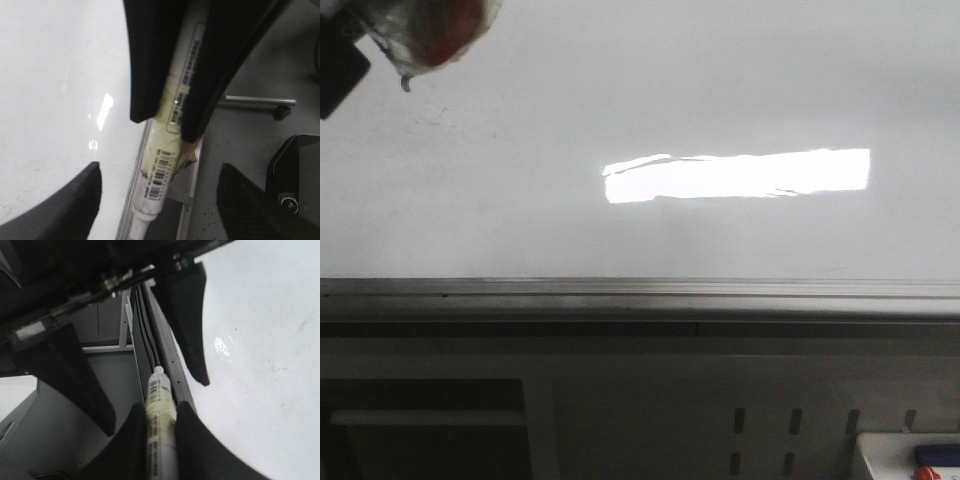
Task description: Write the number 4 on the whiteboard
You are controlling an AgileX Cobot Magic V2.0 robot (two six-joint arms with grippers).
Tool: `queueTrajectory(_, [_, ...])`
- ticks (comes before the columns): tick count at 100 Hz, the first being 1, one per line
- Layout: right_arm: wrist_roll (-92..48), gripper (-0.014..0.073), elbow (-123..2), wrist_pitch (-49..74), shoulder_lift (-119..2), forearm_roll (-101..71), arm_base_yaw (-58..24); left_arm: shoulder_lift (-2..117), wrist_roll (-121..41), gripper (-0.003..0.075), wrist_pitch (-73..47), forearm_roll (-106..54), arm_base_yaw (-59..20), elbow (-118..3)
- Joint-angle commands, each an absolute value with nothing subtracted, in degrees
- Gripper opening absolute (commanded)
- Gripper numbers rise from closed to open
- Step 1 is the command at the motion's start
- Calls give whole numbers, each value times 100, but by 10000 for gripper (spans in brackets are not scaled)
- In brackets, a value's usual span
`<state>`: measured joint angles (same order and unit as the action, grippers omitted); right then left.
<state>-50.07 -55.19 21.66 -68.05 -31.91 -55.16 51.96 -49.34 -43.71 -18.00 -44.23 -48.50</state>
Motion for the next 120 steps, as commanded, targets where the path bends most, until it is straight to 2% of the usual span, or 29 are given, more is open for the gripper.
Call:
queueTrajectory(1, [-5044,-64,-5721,1789,-6711,-3194,-5441,4930,-4662,530,-4027,-1989,-4460,-5072])
queueTrajectory(9, [-5044,-64,-5721,1873,-6699,-3194,-5140,4640,-4505,484,-4163,-1942,-4460,-5072])
queueTrajectory(21, [-5003,-64,-5686,1922,-6579,-3194,-4498,4027,-3615,354,-4361,-1296,-4460,-5059])
queueTrajectory(46, [-5003,-64,-5336,1885,-6396,-3194,-3286,2344,-1720,-22,-4388,404,-4448,-4605])
queueTrajectory(58, [-5003,-64,-5187,1743,-6407,-3194,-2916,1718,-1288,-20,-4366,522,-4448,-4310])
queueTrajectory(73, [-5003,-64,-5187,1302,-6407,-3194,-2859,1253,-882,-20,-4237,522,-4448,-3935])
queueTrajectory(120, [-5003,-60,-5187,998,-6931,-3194,-2836,1203,-772,-20,-3978,377,-4448,-3676])
